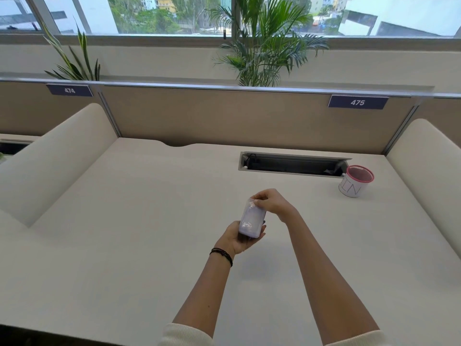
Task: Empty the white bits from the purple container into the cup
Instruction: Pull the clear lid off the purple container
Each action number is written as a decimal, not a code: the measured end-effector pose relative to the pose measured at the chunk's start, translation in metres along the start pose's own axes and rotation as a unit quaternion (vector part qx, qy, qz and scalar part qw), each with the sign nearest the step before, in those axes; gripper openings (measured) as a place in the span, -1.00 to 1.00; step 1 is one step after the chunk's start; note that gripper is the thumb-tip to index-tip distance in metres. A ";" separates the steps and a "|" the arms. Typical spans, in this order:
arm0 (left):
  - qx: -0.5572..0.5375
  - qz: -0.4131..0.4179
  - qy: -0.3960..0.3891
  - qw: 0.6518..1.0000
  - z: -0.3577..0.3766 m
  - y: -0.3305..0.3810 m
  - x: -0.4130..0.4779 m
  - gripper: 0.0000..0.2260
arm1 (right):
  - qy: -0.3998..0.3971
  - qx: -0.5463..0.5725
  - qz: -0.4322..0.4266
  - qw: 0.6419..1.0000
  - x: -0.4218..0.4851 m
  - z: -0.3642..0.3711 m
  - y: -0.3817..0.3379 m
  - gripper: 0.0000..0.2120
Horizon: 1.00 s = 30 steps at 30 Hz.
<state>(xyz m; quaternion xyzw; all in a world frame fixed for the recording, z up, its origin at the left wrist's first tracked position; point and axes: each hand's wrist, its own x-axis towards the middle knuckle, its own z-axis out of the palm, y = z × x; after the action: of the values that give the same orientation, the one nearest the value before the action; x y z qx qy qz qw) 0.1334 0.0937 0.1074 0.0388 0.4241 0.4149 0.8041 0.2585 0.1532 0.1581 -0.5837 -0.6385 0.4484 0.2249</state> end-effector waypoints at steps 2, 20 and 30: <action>-0.004 -0.001 -0.003 1.000 0.000 0.000 0.001 -0.73 | -0.003 0.003 0.002 1.000 0.000 -0.001 -0.001 -0.81; -0.028 0.010 0.000 1.000 0.001 0.001 0.000 -0.69 | 0.049 0.187 0.028 0.981 -0.004 -0.007 -0.008 -0.80; 0.001 0.042 -0.020 0.999 0.004 0.000 0.000 -0.78 | 0.076 0.093 0.032 0.992 -0.010 0.003 -0.003 -0.80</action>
<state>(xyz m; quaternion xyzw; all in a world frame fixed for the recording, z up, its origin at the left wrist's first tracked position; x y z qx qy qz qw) 0.1362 0.0949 0.1101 0.0654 0.4061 0.4468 0.7945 0.2567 0.1429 0.1612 -0.6128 -0.5562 0.4671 0.3113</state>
